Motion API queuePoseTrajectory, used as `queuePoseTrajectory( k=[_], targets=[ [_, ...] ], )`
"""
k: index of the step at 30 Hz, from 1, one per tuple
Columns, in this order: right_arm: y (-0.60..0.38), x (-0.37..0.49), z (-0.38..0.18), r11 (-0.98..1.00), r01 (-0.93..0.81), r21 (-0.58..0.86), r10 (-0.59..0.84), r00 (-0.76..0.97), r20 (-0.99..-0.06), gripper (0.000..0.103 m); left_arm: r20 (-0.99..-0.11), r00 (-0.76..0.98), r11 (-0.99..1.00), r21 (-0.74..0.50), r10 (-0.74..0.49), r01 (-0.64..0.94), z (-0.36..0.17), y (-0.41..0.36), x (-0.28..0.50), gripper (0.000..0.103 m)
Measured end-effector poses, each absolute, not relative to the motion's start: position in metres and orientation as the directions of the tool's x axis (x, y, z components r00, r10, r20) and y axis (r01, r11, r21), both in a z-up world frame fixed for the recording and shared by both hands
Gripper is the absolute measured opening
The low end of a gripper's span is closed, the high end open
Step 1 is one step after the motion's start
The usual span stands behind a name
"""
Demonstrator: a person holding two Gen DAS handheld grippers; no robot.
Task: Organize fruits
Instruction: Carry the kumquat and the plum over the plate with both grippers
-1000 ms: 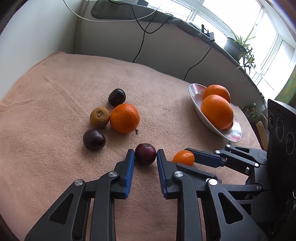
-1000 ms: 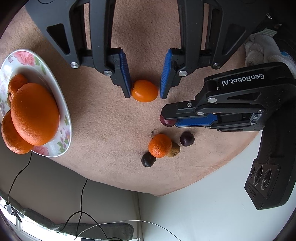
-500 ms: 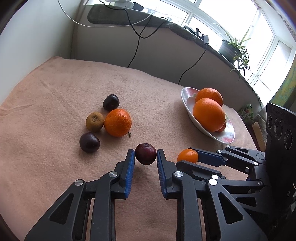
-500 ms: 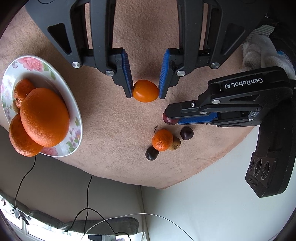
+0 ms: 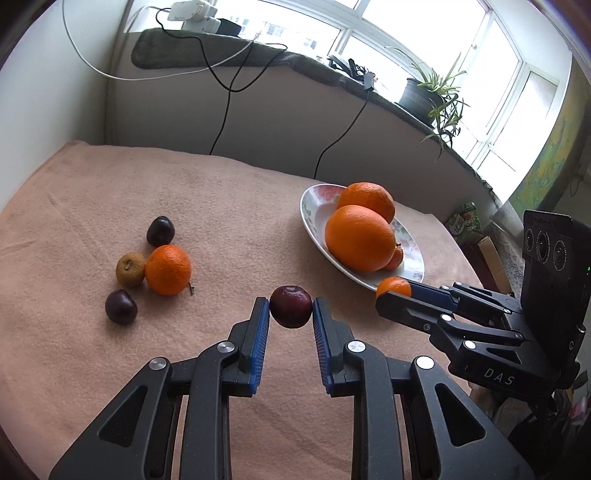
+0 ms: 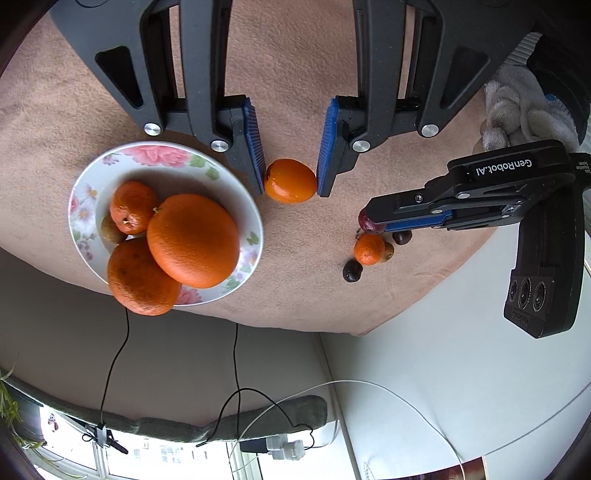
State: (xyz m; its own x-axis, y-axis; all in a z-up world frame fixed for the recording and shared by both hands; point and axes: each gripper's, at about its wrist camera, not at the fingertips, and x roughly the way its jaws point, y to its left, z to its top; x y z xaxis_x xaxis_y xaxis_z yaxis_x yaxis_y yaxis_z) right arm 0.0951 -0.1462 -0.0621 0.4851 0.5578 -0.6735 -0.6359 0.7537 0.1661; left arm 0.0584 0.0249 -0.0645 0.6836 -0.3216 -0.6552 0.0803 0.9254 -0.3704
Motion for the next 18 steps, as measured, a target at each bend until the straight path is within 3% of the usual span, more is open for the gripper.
queuePoseTrajectory(
  k=[18],
  targets=[
    [-0.215,0.114,-0.047,0.829,-0.533,0.168,0.501,0.575,-0.646,0.029,-0.631,0.663,0.908,-0.367,-0.404,0.204,-0.047,-0.036,0.074,0.022]
  ],
)
